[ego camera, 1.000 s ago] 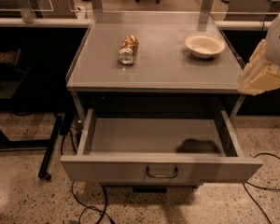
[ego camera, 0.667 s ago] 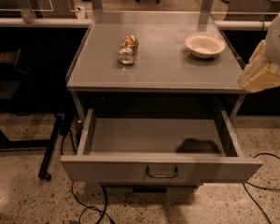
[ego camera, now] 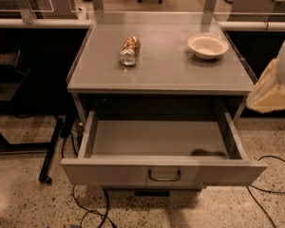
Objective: Close top drawer
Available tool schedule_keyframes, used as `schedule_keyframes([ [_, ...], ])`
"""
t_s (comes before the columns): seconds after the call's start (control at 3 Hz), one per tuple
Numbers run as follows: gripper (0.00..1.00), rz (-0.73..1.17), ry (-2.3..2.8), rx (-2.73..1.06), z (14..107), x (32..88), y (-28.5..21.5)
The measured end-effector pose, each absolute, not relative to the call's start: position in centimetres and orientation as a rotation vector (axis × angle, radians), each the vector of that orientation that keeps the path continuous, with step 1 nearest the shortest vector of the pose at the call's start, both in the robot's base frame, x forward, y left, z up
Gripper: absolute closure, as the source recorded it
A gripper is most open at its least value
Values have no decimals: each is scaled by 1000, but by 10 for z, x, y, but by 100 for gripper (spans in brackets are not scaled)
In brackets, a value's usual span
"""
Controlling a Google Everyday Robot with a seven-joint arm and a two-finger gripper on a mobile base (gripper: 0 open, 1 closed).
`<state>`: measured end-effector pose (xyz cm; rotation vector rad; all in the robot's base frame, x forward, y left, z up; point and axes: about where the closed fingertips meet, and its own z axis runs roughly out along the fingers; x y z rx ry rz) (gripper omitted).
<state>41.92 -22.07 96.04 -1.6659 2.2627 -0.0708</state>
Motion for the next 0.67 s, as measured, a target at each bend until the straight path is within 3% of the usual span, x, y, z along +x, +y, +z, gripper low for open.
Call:
schedule_keyframes([
  [0.67,100,175,2444,-1714,839,366,-209],
])
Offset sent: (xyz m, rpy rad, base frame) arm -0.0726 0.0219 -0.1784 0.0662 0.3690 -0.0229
